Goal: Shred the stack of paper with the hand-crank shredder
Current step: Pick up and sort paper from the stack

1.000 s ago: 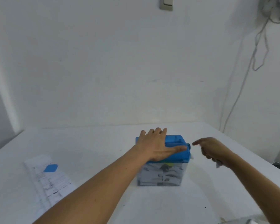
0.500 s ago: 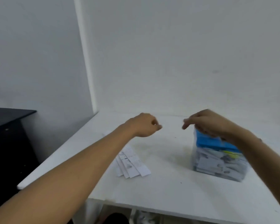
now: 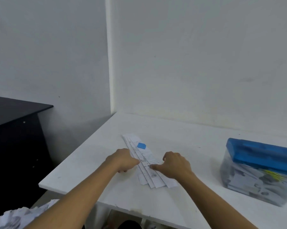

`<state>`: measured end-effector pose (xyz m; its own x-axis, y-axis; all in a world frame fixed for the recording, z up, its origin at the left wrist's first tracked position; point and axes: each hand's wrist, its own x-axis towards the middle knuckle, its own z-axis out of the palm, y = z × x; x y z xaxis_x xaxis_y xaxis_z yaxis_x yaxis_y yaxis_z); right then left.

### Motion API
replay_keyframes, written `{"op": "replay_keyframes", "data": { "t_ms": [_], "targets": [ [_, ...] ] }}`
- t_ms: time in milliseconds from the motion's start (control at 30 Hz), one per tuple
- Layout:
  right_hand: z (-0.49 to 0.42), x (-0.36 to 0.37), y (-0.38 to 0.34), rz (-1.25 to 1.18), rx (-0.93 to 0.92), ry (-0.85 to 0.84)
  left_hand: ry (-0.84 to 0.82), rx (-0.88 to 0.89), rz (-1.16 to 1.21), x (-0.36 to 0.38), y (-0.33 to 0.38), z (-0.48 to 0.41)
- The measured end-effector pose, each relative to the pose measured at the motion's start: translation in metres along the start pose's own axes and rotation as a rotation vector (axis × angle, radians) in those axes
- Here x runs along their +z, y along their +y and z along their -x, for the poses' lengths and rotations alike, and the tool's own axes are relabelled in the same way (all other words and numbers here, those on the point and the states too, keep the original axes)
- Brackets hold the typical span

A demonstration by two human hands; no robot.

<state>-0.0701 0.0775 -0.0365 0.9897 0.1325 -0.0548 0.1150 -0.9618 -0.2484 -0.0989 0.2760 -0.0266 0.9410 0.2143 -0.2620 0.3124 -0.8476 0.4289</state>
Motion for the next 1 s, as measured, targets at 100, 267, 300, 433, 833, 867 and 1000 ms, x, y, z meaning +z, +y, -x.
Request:
{"op": "replay_keyframes", "data": {
  "t_ms": [100, 267, 300, 433, 833, 867, 1000],
  "targets": [
    [-0.002, 0.009, -0.009, 0.08, 0.004, -0.046, 0.056, 0.104, 0.096, 0.013, -0.007, -0.006],
    [-0.003, 0.008, -0.018, 0.048, 0.0, -0.096, 0.088, 0.161, 0.07, 0.033, -0.018, -0.01],
    [-0.003, 0.007, -0.019, 0.026, 0.007, -0.113, 0.1, 0.164, 0.073, 0.036, -0.019, -0.012],
    [-0.006, 0.009, -0.021, -0.003, 0.008, -0.087, 0.102, 0.183, 0.076, 0.037, -0.021, -0.014],
    [-0.01, 0.023, -0.021, 0.154, -0.014, -0.041, 0.292, 0.185, 0.094, 0.048, -0.014, -0.019],
    [-0.01, 0.022, -0.022, 0.113, -0.016, -0.038, 0.281, 0.191, 0.111, 0.049, -0.012, -0.019],
    [-0.011, 0.021, -0.022, -0.031, 0.008, -0.062, 0.255, 0.195, 0.169, 0.048, -0.007, -0.02]
  ]
}}
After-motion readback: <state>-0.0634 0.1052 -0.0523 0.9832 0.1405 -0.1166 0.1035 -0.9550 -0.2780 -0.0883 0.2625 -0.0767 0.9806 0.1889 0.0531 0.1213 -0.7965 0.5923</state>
